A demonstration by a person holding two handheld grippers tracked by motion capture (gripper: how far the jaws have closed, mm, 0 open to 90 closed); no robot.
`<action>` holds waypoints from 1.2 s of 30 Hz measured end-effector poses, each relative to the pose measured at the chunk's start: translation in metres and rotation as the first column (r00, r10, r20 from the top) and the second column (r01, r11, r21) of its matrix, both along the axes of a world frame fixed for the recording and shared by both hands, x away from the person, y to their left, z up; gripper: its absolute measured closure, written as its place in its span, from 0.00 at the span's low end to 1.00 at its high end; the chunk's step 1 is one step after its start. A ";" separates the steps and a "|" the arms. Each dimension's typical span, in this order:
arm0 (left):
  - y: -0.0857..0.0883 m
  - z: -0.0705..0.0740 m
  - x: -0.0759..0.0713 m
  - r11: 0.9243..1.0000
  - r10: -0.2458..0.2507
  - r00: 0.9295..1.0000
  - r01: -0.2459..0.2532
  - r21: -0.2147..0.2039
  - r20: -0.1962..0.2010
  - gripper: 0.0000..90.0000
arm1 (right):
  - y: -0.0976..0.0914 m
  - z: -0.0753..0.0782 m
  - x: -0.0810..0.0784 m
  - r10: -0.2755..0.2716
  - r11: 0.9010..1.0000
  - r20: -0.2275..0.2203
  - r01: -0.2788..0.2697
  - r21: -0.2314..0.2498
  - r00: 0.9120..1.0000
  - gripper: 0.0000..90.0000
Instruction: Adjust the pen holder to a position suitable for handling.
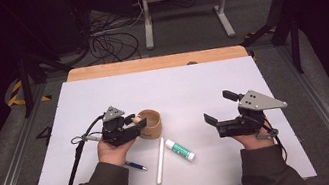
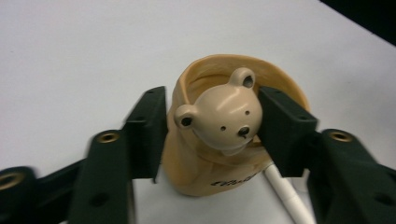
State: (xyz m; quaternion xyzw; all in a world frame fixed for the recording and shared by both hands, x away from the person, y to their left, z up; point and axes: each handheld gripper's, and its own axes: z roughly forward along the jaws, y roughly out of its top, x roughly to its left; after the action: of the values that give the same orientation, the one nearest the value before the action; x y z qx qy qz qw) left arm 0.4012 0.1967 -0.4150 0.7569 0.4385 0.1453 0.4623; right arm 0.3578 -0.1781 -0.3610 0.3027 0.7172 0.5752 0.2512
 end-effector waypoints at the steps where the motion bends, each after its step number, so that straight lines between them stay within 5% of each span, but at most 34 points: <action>1: 0.001 0.000 -0.001 1.000 -0.002 1.000 0.002 -0.012 -0.001 0.47 | 0.000 0.000 0.000 -0.002 1.000 -0.001 0.002 0.000 1.000 0.05; 9: 0.004 0.003 -0.012 1.000 -0.012 0.997 0.013 -0.010 0.076 0.41 | 0.003 -0.002 0.001 0.010 1.000 0.000 -0.010 -0.013 1.000 0.05; 12: 0.006 0.005 -0.018 1.000 -0.027 0.991 0.025 0.015 0.135 0.38 | 0.005 -0.003 0.001 0.007 1.000 -0.011 -0.007 -0.018 1.000 0.05; 18: 0.014 0.004 -0.027 0.998 -0.062 0.974 0.064 -0.005 0.218 0.32 | 0.010 -0.004 0.002 -0.004 0.999 -0.034 0.003 -0.038 0.999 0.06; 25: 0.024 0.009 -0.037 0.997 -0.074 0.958 0.078 -0.003 0.275 0.22 | 0.015 -0.004 0.001 -0.010 0.998 -0.037 0.008 -0.055 0.999 0.09; 36: 0.032 0.018 -0.045 0.995 -0.093 0.944 0.103 -0.016 0.316 0.12 | 0.036 -0.008 0.001 0.001 0.995 -0.068 -0.008 -0.096 0.998 0.21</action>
State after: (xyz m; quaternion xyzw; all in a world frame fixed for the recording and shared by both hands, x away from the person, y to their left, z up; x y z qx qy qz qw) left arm 0.3559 0.2283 -0.3974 0.7373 0.3233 0.2338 0.5452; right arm 0.3587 -0.1425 -0.3693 0.3081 0.7529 0.5298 0.2397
